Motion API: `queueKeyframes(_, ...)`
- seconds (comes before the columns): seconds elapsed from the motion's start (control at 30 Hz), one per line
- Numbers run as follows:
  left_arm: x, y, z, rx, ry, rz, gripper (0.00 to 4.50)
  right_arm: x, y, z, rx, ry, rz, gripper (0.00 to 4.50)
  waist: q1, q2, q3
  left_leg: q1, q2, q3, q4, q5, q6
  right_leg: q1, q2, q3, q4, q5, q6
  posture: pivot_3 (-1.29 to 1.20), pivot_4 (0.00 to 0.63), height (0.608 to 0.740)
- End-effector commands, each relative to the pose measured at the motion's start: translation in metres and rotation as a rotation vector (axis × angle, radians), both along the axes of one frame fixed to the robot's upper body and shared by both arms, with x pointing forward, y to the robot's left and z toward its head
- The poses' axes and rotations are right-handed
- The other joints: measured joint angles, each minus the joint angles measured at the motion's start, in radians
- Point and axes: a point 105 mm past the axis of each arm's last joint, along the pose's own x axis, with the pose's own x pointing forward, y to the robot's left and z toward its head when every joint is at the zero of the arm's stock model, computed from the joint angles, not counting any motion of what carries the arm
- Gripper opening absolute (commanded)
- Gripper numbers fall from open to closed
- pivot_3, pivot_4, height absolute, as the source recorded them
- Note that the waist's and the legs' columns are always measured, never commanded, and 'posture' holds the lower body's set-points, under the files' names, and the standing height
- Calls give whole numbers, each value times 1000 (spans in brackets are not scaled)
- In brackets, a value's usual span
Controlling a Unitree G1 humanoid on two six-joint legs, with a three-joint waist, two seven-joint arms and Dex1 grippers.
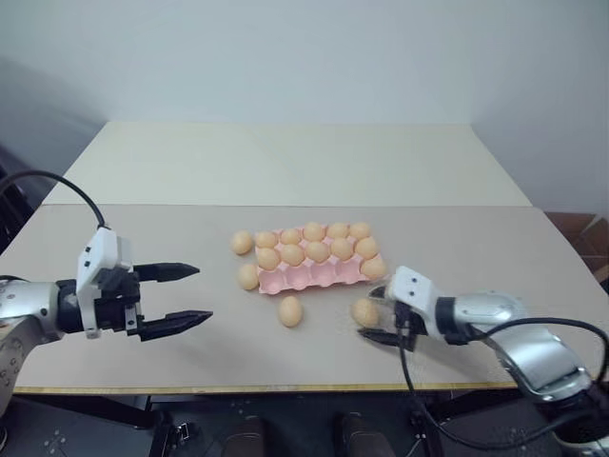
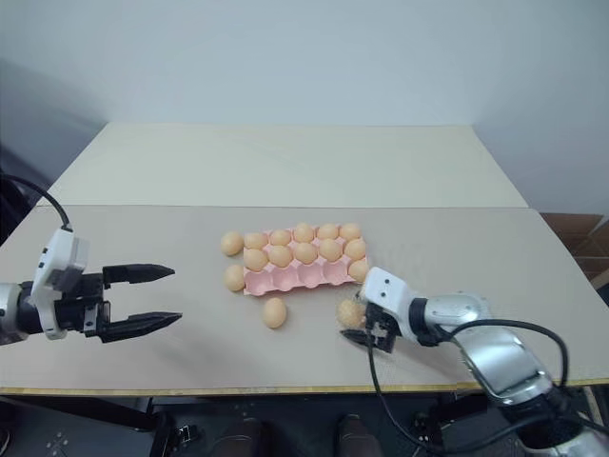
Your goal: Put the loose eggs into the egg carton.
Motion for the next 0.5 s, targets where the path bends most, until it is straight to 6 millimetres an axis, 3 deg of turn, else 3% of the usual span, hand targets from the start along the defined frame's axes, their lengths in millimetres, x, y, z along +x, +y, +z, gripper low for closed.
queueKeyframes(0.03,-1,0,6,21,-38,-13,4500,8,3,3,-4,-27,-41,3895,2,-1,-1,0,0,0,0,0,0,0,0,0,0,0,0,0,150,740)
queueKeyframes(0.17,-1,0,7,25,-44,-9,4500,6,8,11,32,-27,-19,2537,4,-2,-1,0,0,0,0,0,0,0,0,0,0,0,0,0,150,740)
queueKeyframes(0.2,-1,0,8,27,-46,-6,4500,5,8,15,41,-34,-10,2380,3,-2,-1,0,0,0,0,0,0,0,0,0,0,0,0,0,150,740)
queueKeyframes(0.27,-2,1,8,29,-49,-4,4500,4,9,23,59,-53,6,2333,3,-2,-1,0,0,0,0,0,0,0,0,0,0,0,0,0,150,740)
queueKeyframes(0.4,-1,2,10,22,-59,6,4500,15,27,60,134,-136,55,2333,-9,-2,-1,0,0,0,0,0,0,0,0,0,0,0,0,0,150,740)
queueKeyframes(0.5,0,1,11,19,-64,8,4500,28,35,61,123,-153,46,2333,-16,-4,-2,1,1,0,0,0,0,0,1,0,1,1,0,0,150,740)
